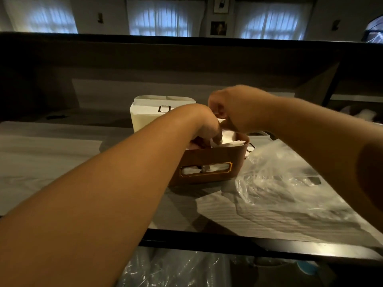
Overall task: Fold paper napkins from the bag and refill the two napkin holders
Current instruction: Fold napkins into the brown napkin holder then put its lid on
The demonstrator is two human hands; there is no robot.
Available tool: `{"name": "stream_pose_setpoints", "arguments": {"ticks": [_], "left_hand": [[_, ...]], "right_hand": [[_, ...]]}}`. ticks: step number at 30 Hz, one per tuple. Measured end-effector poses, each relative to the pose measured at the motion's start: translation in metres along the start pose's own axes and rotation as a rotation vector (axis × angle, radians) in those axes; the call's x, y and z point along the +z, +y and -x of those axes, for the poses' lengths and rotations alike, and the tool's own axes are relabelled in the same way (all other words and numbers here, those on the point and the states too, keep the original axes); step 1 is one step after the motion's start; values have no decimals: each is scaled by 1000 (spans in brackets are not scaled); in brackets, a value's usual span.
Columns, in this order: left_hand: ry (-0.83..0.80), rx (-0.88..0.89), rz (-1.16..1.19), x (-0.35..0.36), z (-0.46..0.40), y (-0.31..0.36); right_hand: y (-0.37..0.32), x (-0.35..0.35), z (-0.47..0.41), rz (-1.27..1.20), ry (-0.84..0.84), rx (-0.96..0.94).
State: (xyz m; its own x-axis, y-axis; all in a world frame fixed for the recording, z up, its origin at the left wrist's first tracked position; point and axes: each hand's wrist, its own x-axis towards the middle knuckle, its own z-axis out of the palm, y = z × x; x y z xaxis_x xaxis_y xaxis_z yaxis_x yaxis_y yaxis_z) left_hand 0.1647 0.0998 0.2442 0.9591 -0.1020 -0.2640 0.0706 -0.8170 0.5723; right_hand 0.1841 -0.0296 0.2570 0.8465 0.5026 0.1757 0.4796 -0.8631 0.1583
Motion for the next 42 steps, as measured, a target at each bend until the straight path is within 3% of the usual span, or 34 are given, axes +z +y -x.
{"name": "stream_pose_setpoints", "arguments": {"ticks": [4, 9, 12, 15, 17, 20, 22, 25, 31, 34, 40, 42], "left_hand": [[1, 17, -110, -4, 4, -1], [-24, 33, -204, 1, 8, -2], [8, 44, -202, -1, 11, -1], [264, 202, -208, -3, 20, 16], [370, 391, -87, 9, 33, 36], [206, 580, 57, 49, 53, 62], [13, 585, 79, 86, 55, 71], [-100, 578, 29, 138, 40, 79], [-11, 536, -9, 188, -1, 86], [-52, 458, -35, 200, -16, 90], [31, 534, 5, 210, -29, 78], [14, 538, 30, 207, -29, 75]], "right_hand": [[-3, -10, -2, 77, -390, 23], [-1, 2, -12, 124, -498, 5], [-6, -9, -4, 101, -490, 27], [-5, -41, 36, -7, -192, 94], [8, -57, 74, -255, -68, 216], [28, -56, 130, -570, -340, 489], [48, -33, 153, -495, -487, 578], [72, 3, 173, -165, -470, 541], [110, 32, 183, 114, -301, 610], [116, 40, 174, 207, -352, 595], [118, 63, 144, 202, -648, 621], [119, 67, 139, 242, -666, 612]]}}
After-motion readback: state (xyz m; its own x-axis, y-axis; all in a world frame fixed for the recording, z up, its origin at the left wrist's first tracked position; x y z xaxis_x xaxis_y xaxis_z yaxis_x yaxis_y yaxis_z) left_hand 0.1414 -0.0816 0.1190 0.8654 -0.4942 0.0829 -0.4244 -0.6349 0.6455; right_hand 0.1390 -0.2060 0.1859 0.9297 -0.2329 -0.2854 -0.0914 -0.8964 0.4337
